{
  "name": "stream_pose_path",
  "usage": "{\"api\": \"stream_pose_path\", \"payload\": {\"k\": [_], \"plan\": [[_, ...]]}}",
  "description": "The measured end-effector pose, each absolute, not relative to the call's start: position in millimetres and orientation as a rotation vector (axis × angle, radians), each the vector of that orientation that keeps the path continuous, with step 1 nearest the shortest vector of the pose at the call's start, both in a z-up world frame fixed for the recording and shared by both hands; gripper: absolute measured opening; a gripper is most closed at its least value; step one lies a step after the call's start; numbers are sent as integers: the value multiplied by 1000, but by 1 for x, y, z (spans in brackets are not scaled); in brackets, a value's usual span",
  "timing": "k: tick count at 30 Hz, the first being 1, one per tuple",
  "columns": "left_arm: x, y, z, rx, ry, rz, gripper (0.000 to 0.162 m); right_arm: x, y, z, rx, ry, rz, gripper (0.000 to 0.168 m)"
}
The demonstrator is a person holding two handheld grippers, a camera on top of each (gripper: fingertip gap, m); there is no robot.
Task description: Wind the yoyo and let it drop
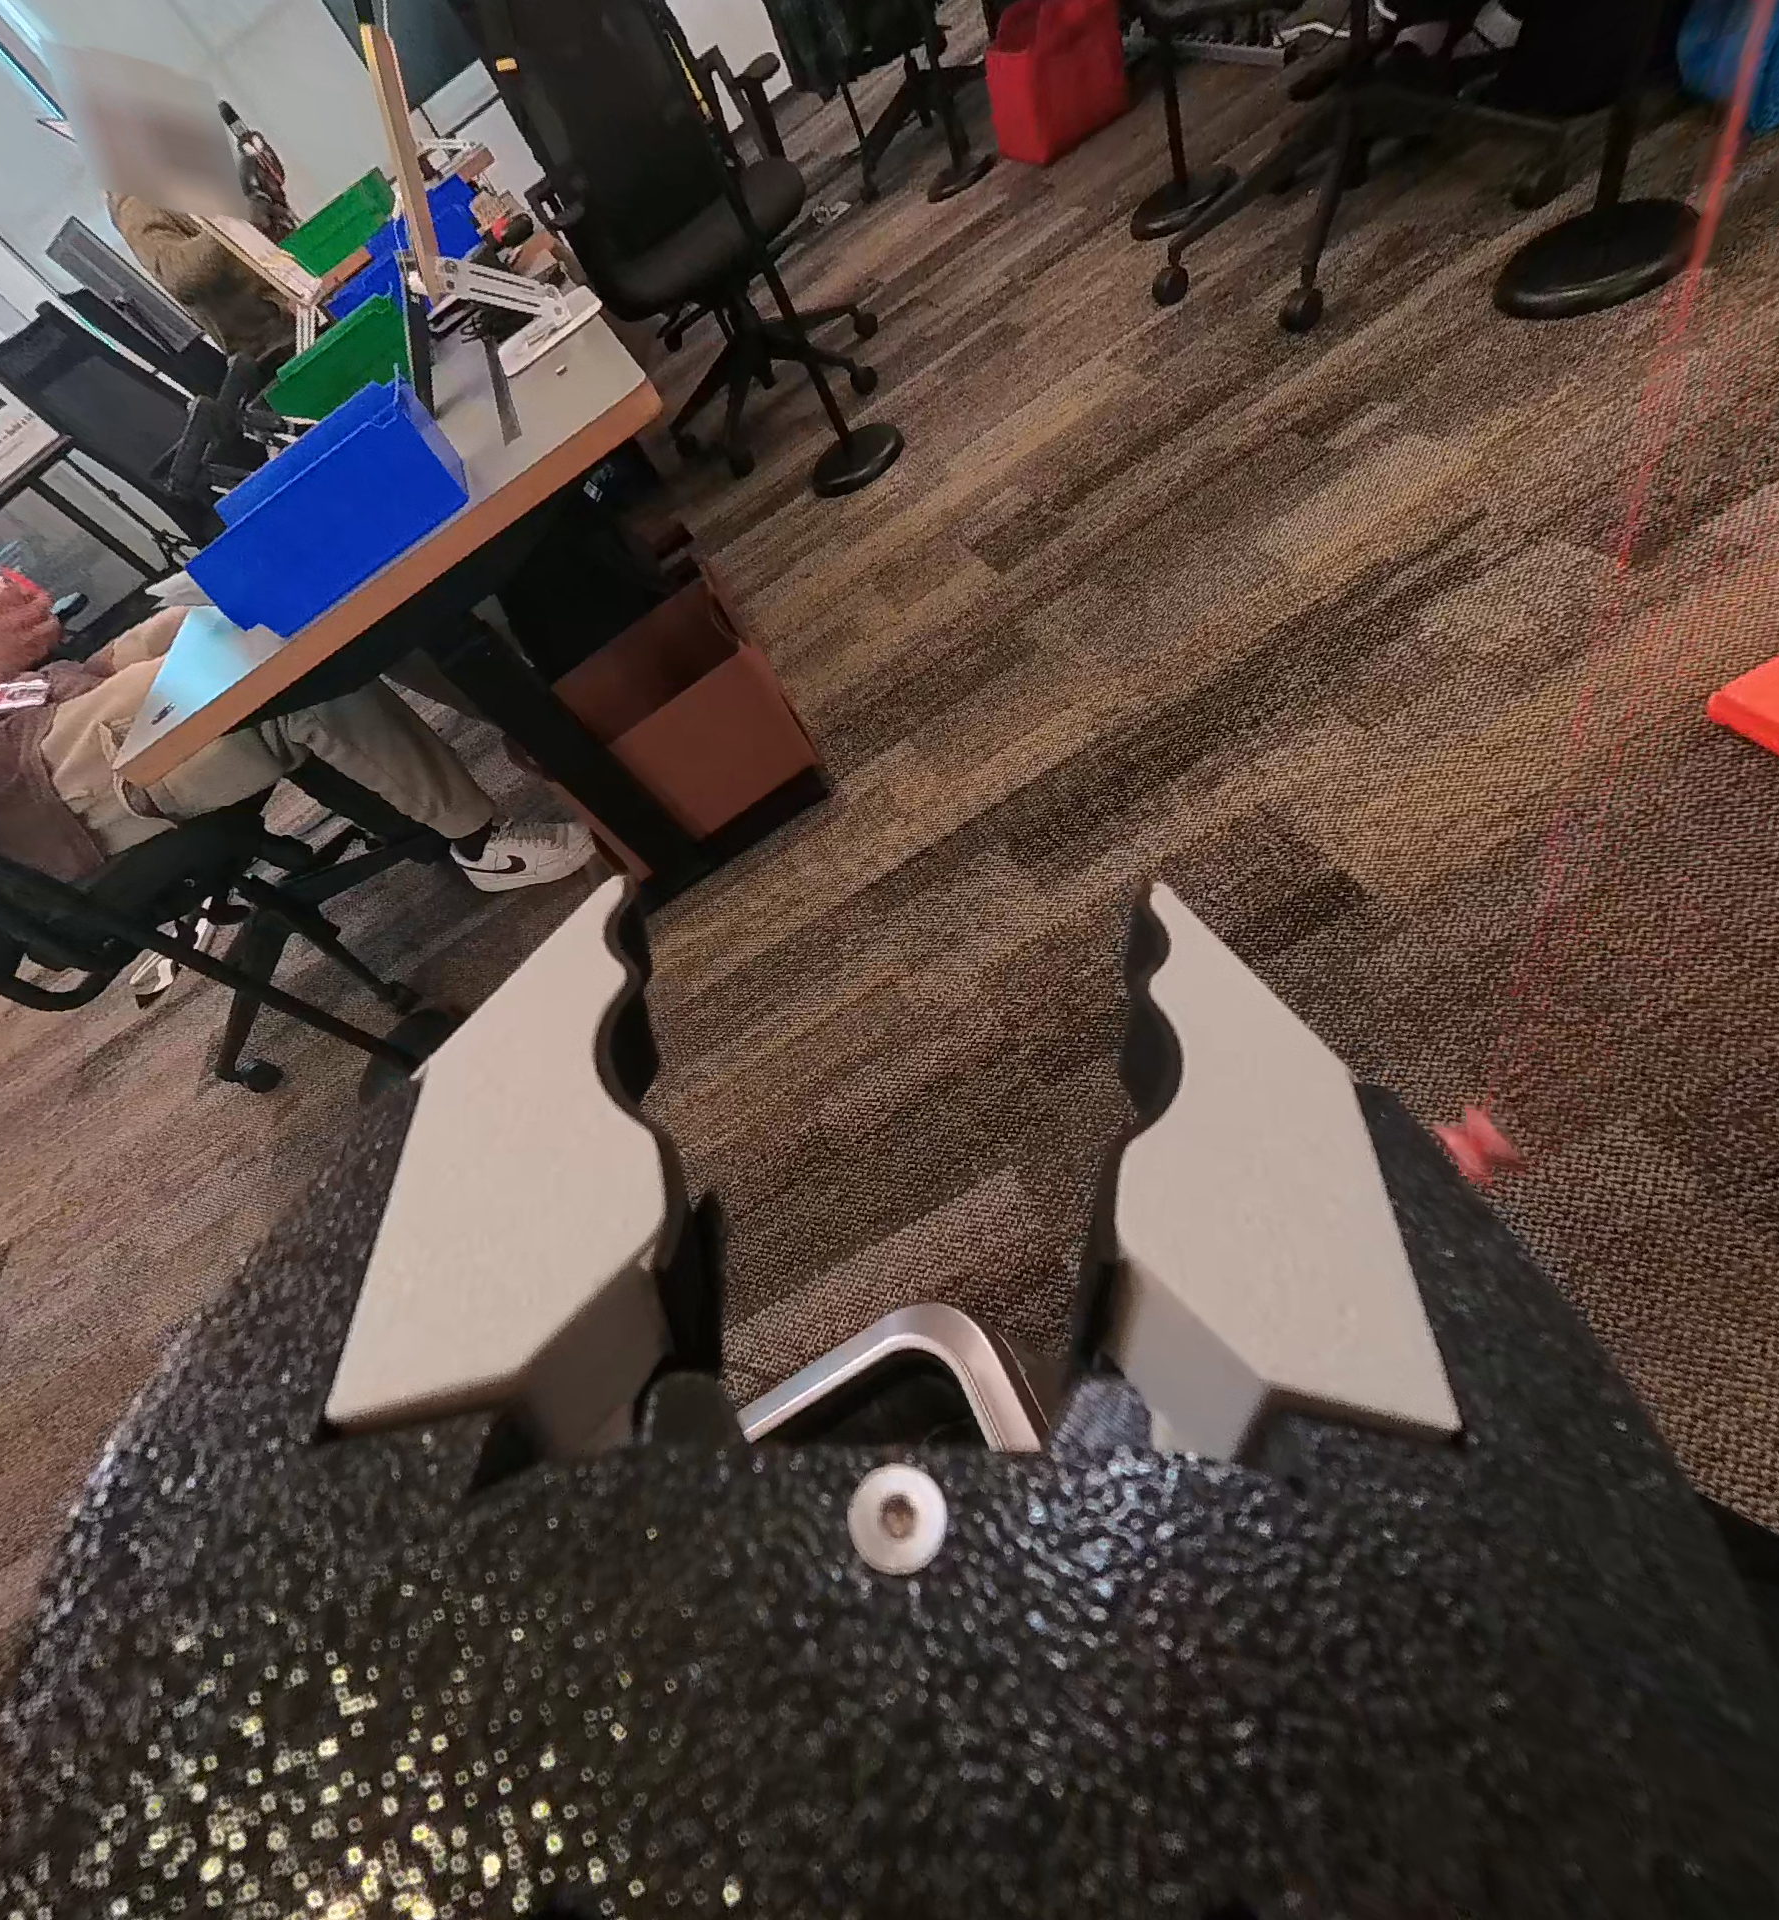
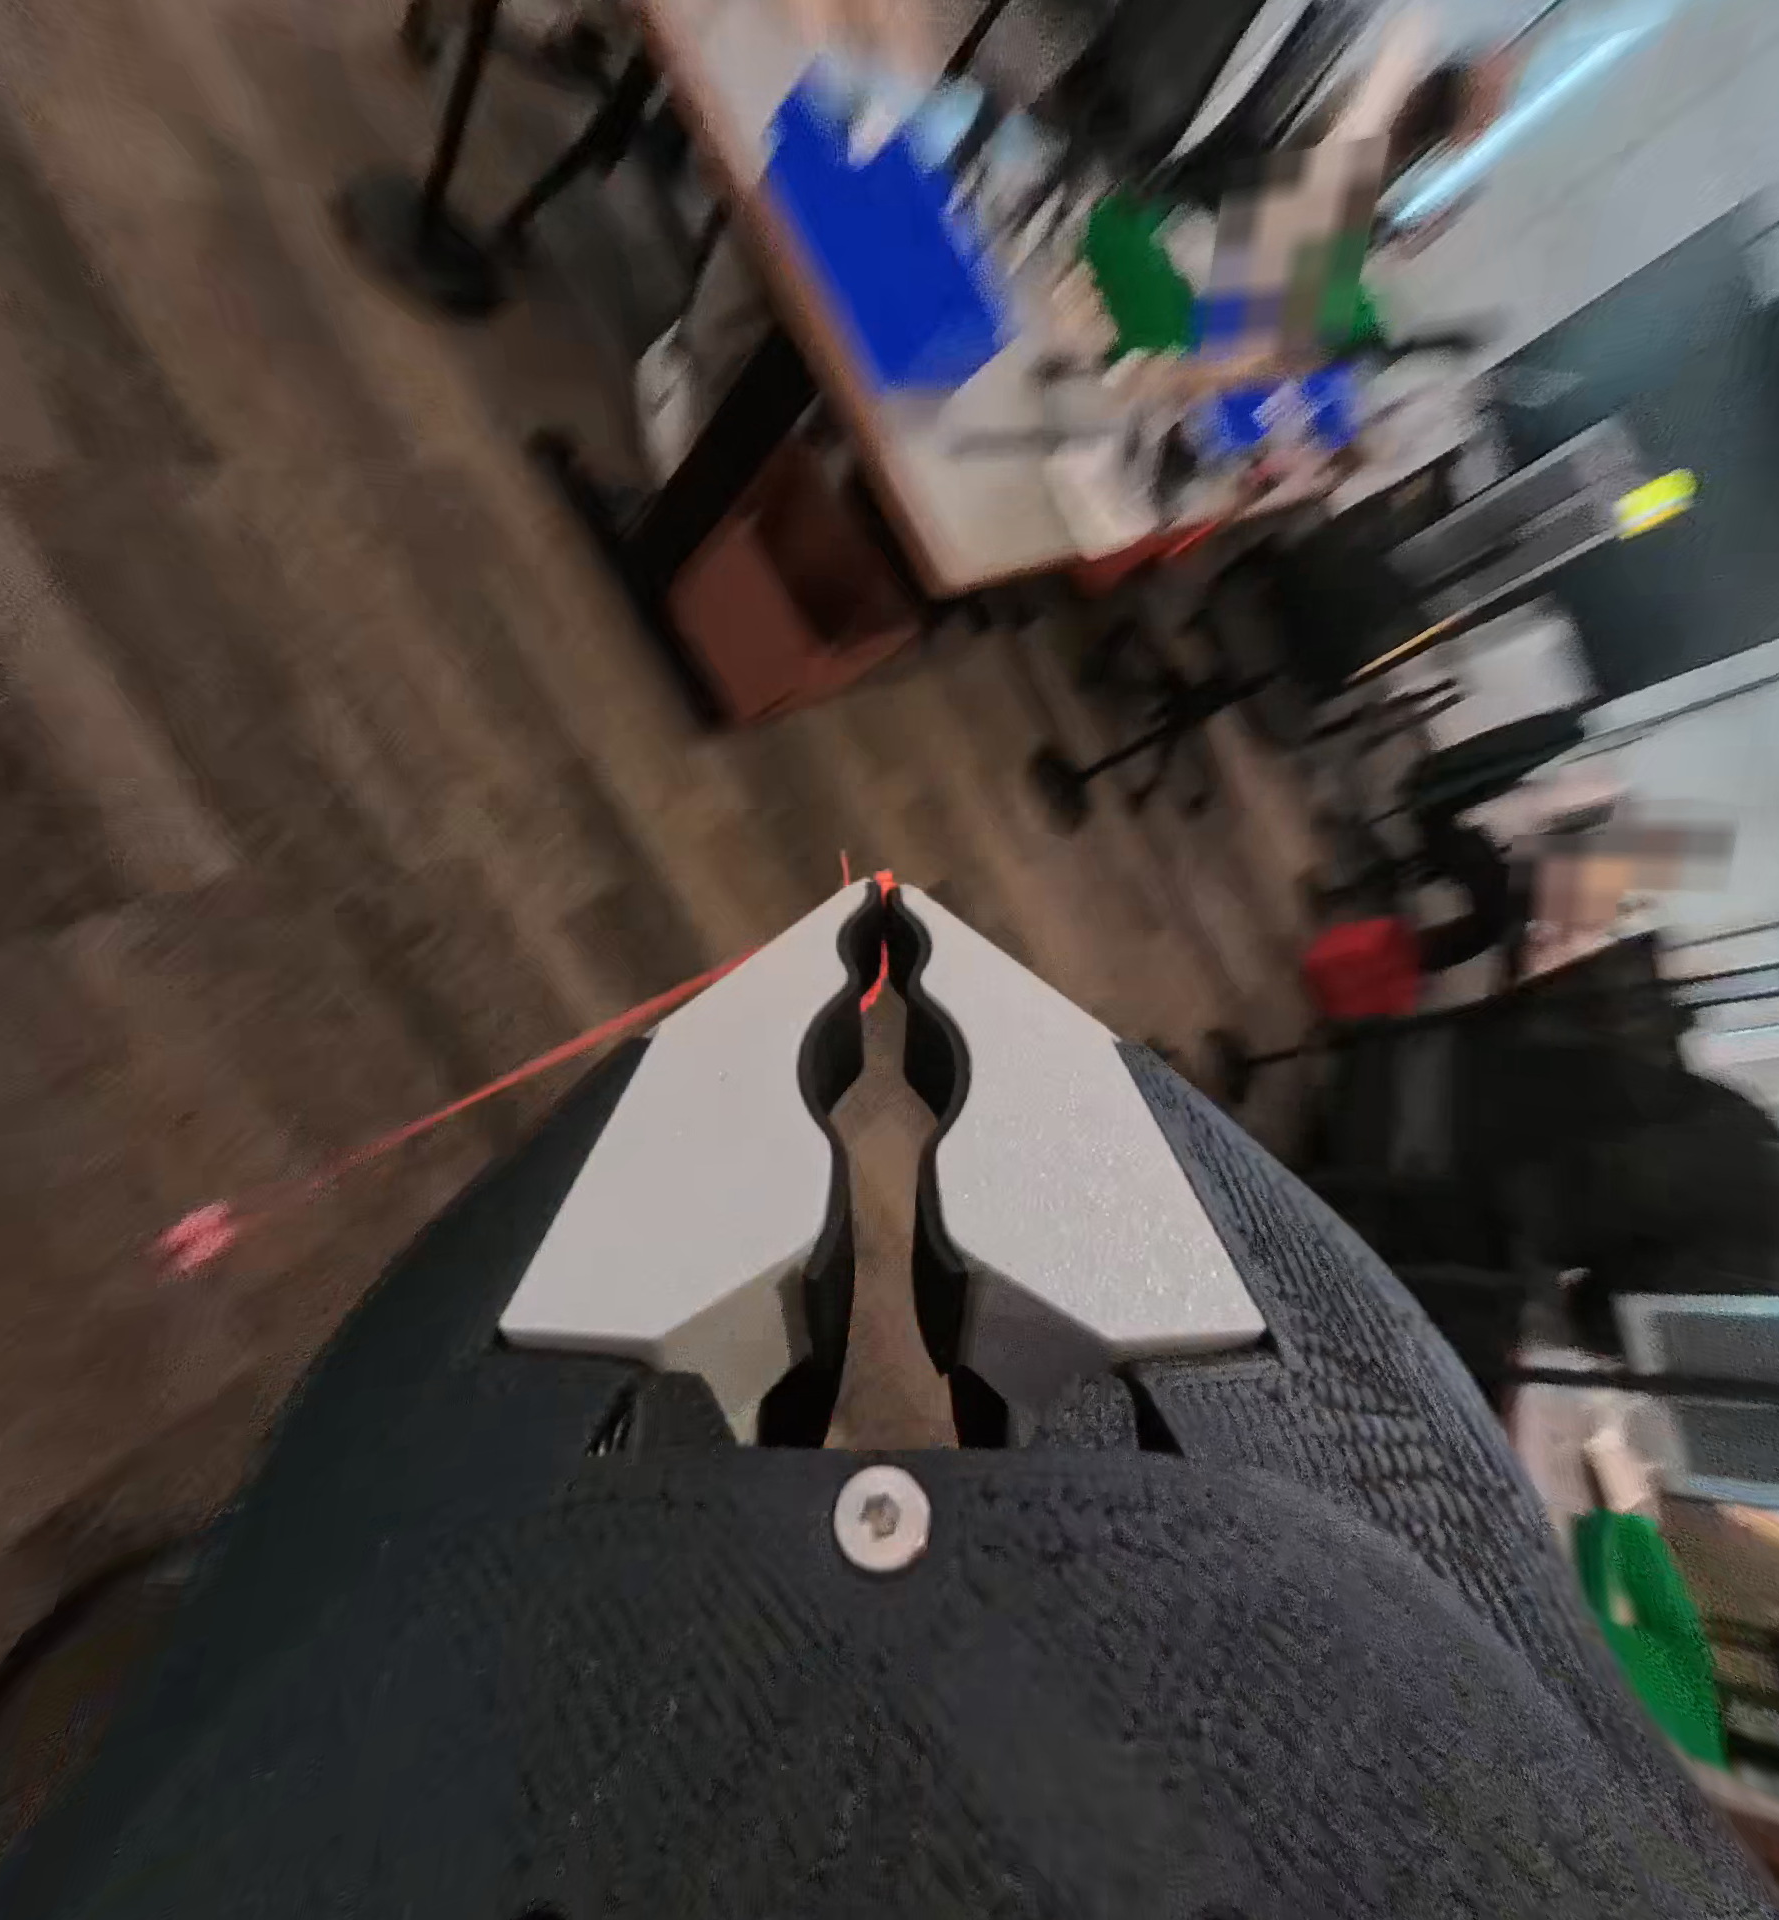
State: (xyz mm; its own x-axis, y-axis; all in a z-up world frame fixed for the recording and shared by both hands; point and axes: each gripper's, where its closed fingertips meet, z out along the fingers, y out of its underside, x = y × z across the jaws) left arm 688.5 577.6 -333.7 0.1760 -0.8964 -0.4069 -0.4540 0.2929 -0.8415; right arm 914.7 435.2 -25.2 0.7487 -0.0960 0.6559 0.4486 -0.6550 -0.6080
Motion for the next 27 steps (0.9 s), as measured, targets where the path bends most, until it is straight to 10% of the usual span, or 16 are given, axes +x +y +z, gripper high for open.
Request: {"api": "stream_pose_path", "payload": {"k": [6, 27], "plan": [[688, 579, -331, -1377, 1409, -559, 93, 899, 420, 161, -1696, -211, -1039, 0], [689, 565, -297, -1394, 1237, -1047, 96, 906, 452, 11, -2009, -231, -956, 0]]}}
